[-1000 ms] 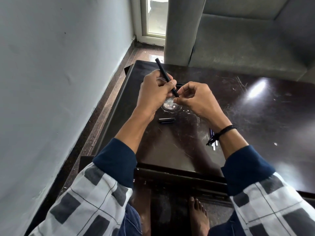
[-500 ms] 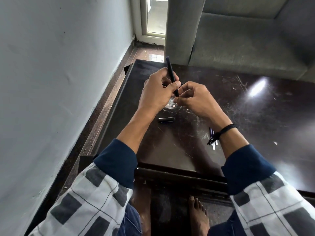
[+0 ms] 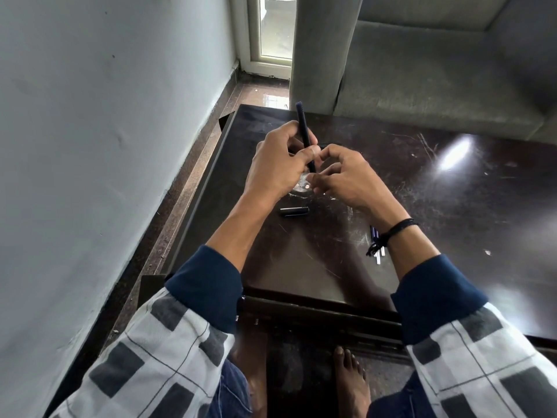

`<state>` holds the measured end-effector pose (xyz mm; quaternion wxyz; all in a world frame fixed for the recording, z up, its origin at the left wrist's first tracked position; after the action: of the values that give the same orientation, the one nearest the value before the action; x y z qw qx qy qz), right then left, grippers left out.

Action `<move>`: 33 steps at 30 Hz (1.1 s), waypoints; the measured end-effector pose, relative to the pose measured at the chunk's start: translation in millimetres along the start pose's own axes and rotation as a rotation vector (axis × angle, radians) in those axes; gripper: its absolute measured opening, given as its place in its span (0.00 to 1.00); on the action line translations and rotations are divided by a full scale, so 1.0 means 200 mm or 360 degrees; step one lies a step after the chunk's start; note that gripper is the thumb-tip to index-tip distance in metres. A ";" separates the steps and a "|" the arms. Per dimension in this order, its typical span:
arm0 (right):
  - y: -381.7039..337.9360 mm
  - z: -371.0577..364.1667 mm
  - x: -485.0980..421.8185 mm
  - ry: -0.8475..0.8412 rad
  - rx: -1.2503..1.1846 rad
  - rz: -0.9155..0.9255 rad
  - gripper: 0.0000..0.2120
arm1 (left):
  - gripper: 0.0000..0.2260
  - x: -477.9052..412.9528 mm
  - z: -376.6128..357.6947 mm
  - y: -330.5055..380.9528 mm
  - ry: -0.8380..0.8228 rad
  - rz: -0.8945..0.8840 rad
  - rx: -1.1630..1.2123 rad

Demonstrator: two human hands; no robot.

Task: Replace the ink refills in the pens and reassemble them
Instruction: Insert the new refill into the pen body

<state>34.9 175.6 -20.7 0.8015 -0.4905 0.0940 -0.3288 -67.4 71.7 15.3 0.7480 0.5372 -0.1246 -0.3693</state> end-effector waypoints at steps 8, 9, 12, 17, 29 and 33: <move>0.00 0.00 0.00 0.0004 0.0015 -0.0001 0.10 | 0.04 0.01 0.00 0.02 -0.0007 -0.0003 -0.0056; 0.00 0.00 0.00 0.0001 0.0014 0.0000 0.09 | 0.04 0.01 0.01 0.02 -0.0007 -0.0003 -0.0066; -0.01 0.01 0.00 0.0012 0.0000 0.0008 0.08 | 0.05 0.01 0.01 0.02 -0.0005 0.0002 -0.0047; -0.03 0.03 0.00 0.0089 0.0030 0.0052 0.08 | 0.05 0.00 0.01 0.01 -0.0007 0.0005 -0.0001; -0.03 0.04 0.00 0.0130 -0.0132 0.0065 0.06 | 0.04 0.00 0.05 0.01 0.0051 0.0015 0.0097; -0.03 0.05 0.01 0.0113 -0.0175 0.0040 0.10 | 0.05 0.00 0.05 0.01 0.0059 0.0017 0.0088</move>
<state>38.9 179.1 -10.2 0.7736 -0.5205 0.1464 -0.3303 -72.6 65.0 21.7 0.7371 0.5636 -0.1239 -0.3517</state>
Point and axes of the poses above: each hand's wrist, its own x-axis away from the middle knuckle, its own z-axis out of the back of the hand, y = z × x, the point moved 8 cm from there along -x, towards the middle knuckle, and after that the axes turned 3 degrees about -z, right-handed, at the moved point
